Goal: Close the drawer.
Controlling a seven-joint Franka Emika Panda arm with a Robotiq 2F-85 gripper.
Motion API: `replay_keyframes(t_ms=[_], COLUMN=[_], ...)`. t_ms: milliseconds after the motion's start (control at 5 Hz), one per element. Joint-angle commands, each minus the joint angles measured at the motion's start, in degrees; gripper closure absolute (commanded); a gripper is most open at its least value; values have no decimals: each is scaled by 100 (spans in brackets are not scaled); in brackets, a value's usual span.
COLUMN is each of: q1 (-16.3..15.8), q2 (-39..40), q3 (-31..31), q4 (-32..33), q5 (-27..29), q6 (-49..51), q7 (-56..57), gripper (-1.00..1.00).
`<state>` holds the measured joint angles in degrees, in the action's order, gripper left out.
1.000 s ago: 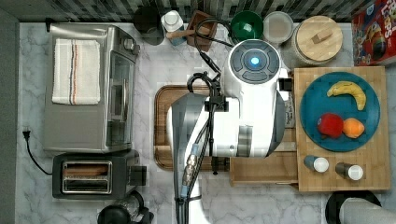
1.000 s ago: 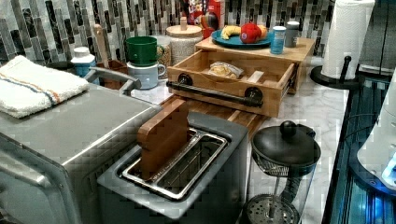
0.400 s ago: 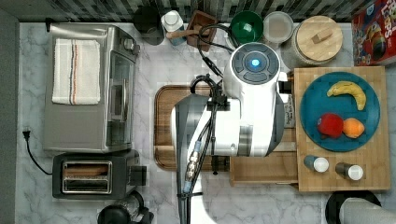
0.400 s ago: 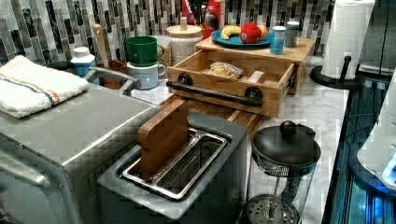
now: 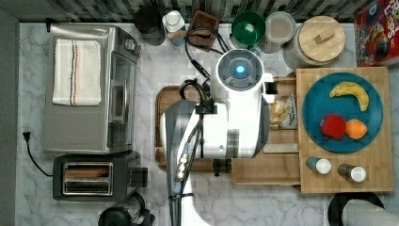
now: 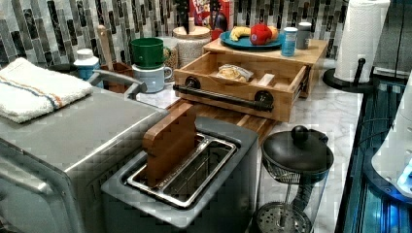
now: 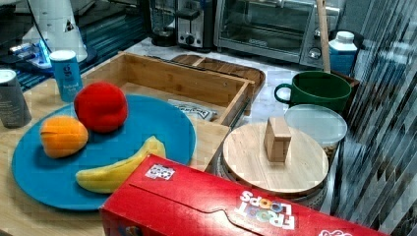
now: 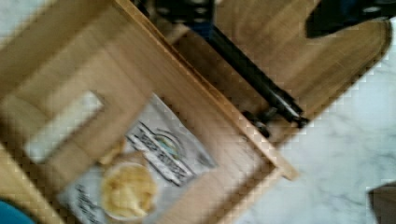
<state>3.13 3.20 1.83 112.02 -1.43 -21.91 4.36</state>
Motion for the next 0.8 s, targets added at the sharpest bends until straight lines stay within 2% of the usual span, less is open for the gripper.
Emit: replay_keyframes(t_ms=[200, 400, 600, 800], q1=[-81, -41, -76, 35], q2=[-232, -366, -387, -380], q3=[902, 1027, 1001, 1056], q4=[808, 1344, 1740, 2089], q5=[449, 495, 419, 276], q6=[-683, -1204, -1483, -1820], q7=[1066, 1487, 1917, 2216], gripper=[-29, 100, 100, 100])
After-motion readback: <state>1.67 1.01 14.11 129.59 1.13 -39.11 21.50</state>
